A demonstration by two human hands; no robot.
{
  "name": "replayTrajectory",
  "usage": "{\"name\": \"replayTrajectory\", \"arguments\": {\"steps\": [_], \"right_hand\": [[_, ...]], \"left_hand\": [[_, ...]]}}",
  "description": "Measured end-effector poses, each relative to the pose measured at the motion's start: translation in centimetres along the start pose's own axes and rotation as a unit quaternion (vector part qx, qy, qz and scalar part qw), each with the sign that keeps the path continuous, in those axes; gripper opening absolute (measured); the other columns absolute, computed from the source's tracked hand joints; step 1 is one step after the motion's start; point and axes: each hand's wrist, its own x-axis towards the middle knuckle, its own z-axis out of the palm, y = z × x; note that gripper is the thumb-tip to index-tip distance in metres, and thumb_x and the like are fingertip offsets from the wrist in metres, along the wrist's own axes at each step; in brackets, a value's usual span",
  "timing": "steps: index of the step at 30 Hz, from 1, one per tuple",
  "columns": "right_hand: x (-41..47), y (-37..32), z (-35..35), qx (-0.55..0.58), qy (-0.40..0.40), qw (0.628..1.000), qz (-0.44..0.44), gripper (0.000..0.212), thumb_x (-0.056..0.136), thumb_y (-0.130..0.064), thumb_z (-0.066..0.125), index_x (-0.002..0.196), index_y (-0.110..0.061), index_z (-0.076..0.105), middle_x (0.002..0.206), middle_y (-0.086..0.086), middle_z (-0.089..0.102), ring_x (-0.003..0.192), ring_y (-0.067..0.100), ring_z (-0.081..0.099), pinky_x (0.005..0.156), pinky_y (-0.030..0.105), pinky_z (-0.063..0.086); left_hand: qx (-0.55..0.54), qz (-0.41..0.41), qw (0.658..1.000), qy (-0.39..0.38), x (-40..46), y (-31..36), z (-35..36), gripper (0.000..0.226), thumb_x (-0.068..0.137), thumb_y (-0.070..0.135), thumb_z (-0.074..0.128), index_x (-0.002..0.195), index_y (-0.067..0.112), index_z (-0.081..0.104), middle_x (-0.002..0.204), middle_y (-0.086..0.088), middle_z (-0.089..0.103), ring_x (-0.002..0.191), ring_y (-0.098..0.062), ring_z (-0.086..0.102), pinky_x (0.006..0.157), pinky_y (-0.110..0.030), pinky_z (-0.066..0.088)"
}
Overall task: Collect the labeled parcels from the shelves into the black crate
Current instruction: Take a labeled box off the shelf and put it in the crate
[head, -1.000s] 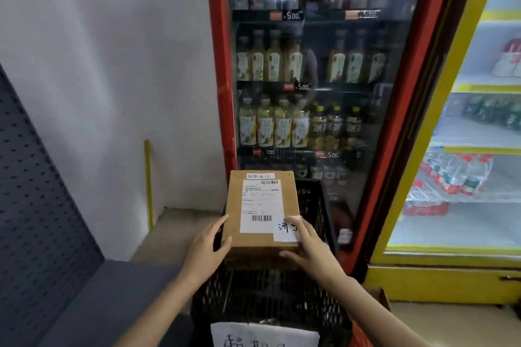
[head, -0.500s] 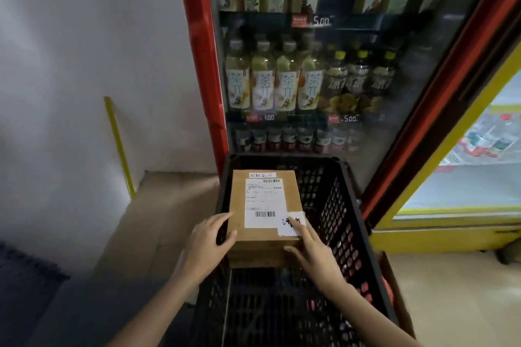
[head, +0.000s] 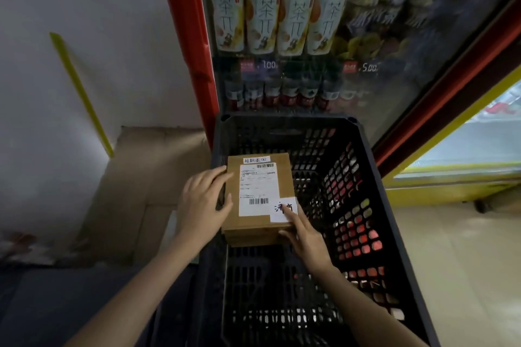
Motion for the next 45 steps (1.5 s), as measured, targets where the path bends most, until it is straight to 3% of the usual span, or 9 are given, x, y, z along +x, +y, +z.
{"name": "replayTrajectory", "arguments": {"steps": [7, 11, 15, 19, 23, 27, 29, 34, 45], "right_hand": [[0.4, 1.3, 2.6, -0.013, -0.029, 0.997, 0.075, 0.054, 0.096, -0.031, 0.052, 0.145, -0.029, 0.029, 0.159, -0.003, 0.011, 0.105, 0.031, 0.062, 0.078, 0.041, 0.053], [0.6, 1.2, 2.8, -0.073, -0.012, 0.995, 0.061, 0.055, 0.094, -0.037, 0.053, 0.144, -0.029, 0.030, 0.157, 0.002, 0.016, 0.104, 0.031, 0.062, 0.069, 0.039, 0.056], [0.8, 1.1, 2.6, -0.127, -0.019, 0.991, 0.047, 0.059, 0.093, -0.036, 0.056, 0.144, -0.029, 0.028, 0.156, 0.010, 0.020, 0.130, 0.031, 0.042, 0.099, 0.041, 0.046], [1.6, 0.4, 1.1, -0.151, -0.084, 0.983, 0.059, 0.065, 0.093, -0.017, 0.054, 0.144, -0.034, 0.018, 0.158, 0.007, 0.012, 0.137, 0.028, 0.032, 0.111, 0.039, 0.029], [2.8, -0.8, -1.4, -0.176, -0.155, 0.970, 0.056, 0.061, 0.090, -0.015, 0.052, 0.141, -0.033, 0.024, 0.154, 0.009, 0.018, 0.114, 0.034, 0.052, 0.082, 0.035, 0.043], [3.0, -1.9, -4.1, -0.231, -0.169, 0.956, 0.055, 0.061, 0.091, -0.017, 0.051, 0.144, -0.027, 0.024, 0.157, 0.012, 0.014, 0.123, 0.037, 0.046, 0.096, 0.038, 0.041], [2.9, -2.6, -5.6, -0.243, -0.150, 0.958, 0.033, 0.057, 0.092, -0.021, 0.050, 0.144, -0.020, 0.028, 0.155, 0.011, 0.021, 0.127, 0.035, 0.043, 0.101, 0.038, 0.036], [3.2, -5.4, -10.2, -0.295, -0.056, 0.950, -0.092, 0.039, 0.091, -0.021, 0.048, 0.130, -0.018, 0.049, 0.127, 0.005, 0.053, 0.116, 0.025, 0.052, 0.093, 0.035, 0.038], [0.7, -12.2, -19.8, -0.289, 0.065, 0.901, -0.316, 0.031, 0.092, -0.028, 0.043, 0.120, -0.021, 0.055, 0.114, 0.000, 0.060, 0.107, 0.022, 0.055, 0.090, 0.035, 0.039]], "left_hand": [[-0.018, 0.003, 1.000, 0.009, -0.1, -0.2, -0.3, 0.040, 0.085, 0.030, 0.041, 0.117, 0.016, 0.060, 0.124, 0.001, 0.055, 0.117, -0.020, 0.045, 0.100, -0.041, 0.036], [-0.009, 0.012, 1.000, 0.012, 0.0, -0.2, -0.3, 0.037, 0.085, 0.027, 0.044, 0.116, 0.016, 0.060, 0.123, 0.001, 0.056, 0.117, -0.019, 0.044, 0.100, -0.037, 0.033], [0.008, 0.016, 1.000, 0.015, -0.1, 0.0, -0.4, 0.031, 0.085, 0.016, 0.058, 0.115, 0.015, 0.061, 0.122, 0.000, 0.057, 0.117, -0.020, 0.046, 0.100, -0.037, 0.032], [0.039, 0.027, 0.999, 0.012, -0.1, 0.1, -0.4, 0.030, 0.083, 0.015, 0.059, 0.113, 0.015, 0.062, 0.119, -0.001, 0.058, 0.115, -0.021, 0.047, 0.099, -0.037, 0.034], [0.069, 0.028, 0.997, 0.008, -0.2, 0.3, -0.3, 0.029, 0.083, 0.014, 0.059, 0.111, 0.016, 0.064, 0.116, -0.001, 0.060, 0.114, -0.021, 0.049, 0.096, -0.039, 0.038], [0.102, 0.037, 0.994, -0.003, -0.6, 0.8, -0.5, 0.029, 0.079, 0.009, 0.065, 0.107, 0.013, 0.066, 0.112, -0.004, 0.063, 0.113, -0.025, 0.053, 0.092, -0.041, 0.044], [0.117, 0.035, 0.992, -0.013, -0.6, 1.3, -1.1, 0.029, 0.078, 0.010, 0.066, 0.107, 0.013, 0.066, 0.111, -0.005, 0.064, 0.111, -0.024, 0.055, 0.091, -0.039, 0.045], [0.125, 0.002, 0.991, -0.050, -0.7, 3.0, -3.5, 0.028, 0.088, 0.034, 0.053, 0.113, 0.022, 0.059, 0.111, 0.004, 0.061, 0.101, -0.016, 0.057, 0.088, -0.034, 0.044], [0.249, 0.065, 0.966, 0.006, -4.2, 10.7, -11.2, 0.021, 0.083, 0.040, 0.059, 0.087, 0.020, 0.061, 0.083, 0.003, 0.063, 0.081, -0.018, 0.060, 0.071, -0.031, 0.047]]}}
